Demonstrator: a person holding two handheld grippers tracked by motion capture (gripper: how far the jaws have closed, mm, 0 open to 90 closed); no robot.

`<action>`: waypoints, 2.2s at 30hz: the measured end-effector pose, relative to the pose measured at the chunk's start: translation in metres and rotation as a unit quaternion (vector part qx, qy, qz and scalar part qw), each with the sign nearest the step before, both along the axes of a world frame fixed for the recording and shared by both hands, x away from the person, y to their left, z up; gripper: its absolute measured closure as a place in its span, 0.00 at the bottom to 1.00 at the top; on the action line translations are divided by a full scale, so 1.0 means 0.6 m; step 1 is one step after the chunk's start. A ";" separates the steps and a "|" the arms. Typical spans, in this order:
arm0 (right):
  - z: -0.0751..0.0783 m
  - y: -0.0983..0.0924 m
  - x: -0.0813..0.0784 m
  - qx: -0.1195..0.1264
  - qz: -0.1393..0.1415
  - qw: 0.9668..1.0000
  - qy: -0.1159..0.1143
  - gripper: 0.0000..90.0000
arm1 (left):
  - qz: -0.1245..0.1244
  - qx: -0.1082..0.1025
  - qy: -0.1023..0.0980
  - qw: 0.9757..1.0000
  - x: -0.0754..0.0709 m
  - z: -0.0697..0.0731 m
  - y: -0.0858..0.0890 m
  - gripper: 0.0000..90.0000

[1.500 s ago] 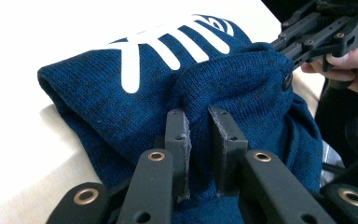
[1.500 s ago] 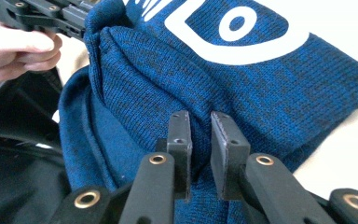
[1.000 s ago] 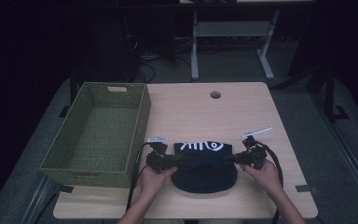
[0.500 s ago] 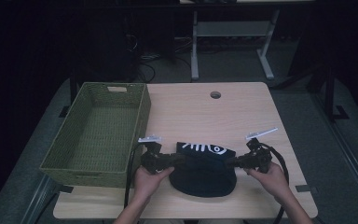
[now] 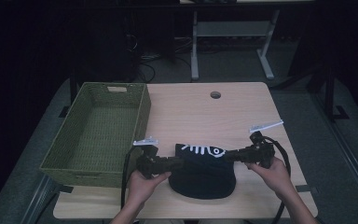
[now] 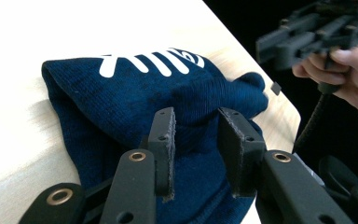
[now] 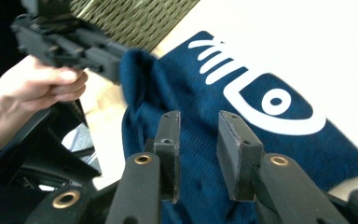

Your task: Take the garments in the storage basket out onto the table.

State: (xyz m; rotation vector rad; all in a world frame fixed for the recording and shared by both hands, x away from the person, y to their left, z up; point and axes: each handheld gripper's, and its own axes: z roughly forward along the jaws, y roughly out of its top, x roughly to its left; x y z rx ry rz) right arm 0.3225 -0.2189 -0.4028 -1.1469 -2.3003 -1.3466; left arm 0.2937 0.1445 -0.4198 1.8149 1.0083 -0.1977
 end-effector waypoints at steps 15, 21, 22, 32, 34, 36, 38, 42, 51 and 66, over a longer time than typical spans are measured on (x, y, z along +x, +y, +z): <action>-0.042 0.060 -0.007 -0.057 0.062 0.996 0.043 0.90 | 0.005 -0.005 -0.008 1.000 0.001 0.021 0.010 0.75; -0.053 0.064 -0.029 -0.063 0.076 0.994 0.045 0.92 | -0.009 0.008 0.005 1.000 0.009 0.004 -0.019 0.75; -0.056 0.065 -0.031 -0.063 0.078 0.994 0.048 0.92 | -0.014 0.011 0.009 1.000 0.011 0.000 -0.025 0.75; -0.061 0.069 -0.035 -0.038 0.087 0.994 0.046 0.91 | -0.050 0.058 0.045 0.996 0.007 -0.041 -0.057 0.75; -0.057 0.068 -0.030 -0.032 0.079 0.995 0.043 0.90 | -0.055 0.068 0.048 0.995 0.006 -0.047 -0.056 0.76; -0.057 0.068 -0.025 -0.032 0.074 0.996 0.043 0.90 | -0.060 0.078 0.049 0.994 0.003 -0.052 -0.056 0.78; -0.060 0.072 -0.023 -0.043 0.075 0.995 0.044 0.90 | -0.064 0.082 0.050 0.993 0.000 -0.054 -0.054 0.78; -0.070 0.084 -0.031 -0.069 0.091 0.992 0.051 0.91 | -0.069 0.085 0.054 0.993 -0.004 -0.058 -0.050 0.79; -0.102 0.097 -0.042 -0.099 0.118 0.986 0.061 0.98 | -0.065 0.052 0.052 0.995 -0.006 -0.054 -0.051 0.77; -0.055 0.112 -0.016 -0.058 0.097 0.993 0.031 0.96 | -0.069 0.068 0.055 0.994 -0.014 -0.072 -0.062 0.80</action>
